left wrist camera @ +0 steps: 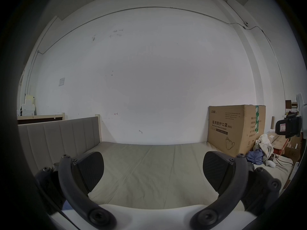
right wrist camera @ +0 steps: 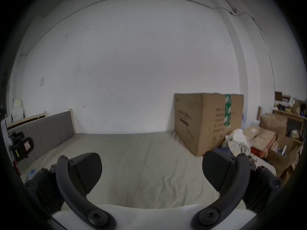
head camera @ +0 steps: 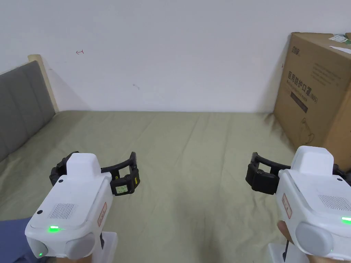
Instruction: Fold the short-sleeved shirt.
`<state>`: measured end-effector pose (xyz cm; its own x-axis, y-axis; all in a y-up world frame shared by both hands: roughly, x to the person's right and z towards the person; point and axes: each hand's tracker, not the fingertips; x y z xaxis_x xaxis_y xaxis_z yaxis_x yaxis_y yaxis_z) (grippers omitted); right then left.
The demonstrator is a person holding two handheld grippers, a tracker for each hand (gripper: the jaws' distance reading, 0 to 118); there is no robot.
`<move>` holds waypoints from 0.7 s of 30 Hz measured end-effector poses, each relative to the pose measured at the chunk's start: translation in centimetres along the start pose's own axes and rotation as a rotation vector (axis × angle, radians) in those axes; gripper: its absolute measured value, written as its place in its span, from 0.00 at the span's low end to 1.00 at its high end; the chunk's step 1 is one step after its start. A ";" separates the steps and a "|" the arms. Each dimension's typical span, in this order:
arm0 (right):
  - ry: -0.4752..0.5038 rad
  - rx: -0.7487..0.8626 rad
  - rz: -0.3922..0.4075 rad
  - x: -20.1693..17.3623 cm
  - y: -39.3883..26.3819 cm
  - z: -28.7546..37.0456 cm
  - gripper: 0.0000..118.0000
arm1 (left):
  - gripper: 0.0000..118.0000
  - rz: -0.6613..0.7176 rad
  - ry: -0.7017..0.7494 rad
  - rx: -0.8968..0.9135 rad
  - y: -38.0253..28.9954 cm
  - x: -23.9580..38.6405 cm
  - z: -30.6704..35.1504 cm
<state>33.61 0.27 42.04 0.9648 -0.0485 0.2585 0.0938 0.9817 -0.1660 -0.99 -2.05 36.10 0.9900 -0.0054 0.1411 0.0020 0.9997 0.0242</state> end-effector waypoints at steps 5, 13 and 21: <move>-0.081 -0.203 -0.089 -0.7 1.5 0.0 1.00 | 1.00 -0.003 0.001 0.007 0.2 -0.1 0.1; -0.003 -0.343 -0.247 -0.3 2.9 0.1 1.00 | 1.00 0.001 -0.002 0.011 0.2 -0.1 0.1; -0.023 -0.281 -0.193 -0.7 3.0 0.3 1.00 | 1.00 -0.003 -0.004 0.016 0.3 -0.1 0.1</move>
<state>33.12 3.30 41.69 0.9172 -0.2216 0.3313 0.3415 0.8654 -0.3666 -1.10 -1.73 36.18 0.9894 -0.0084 0.1449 0.0026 0.9992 0.0405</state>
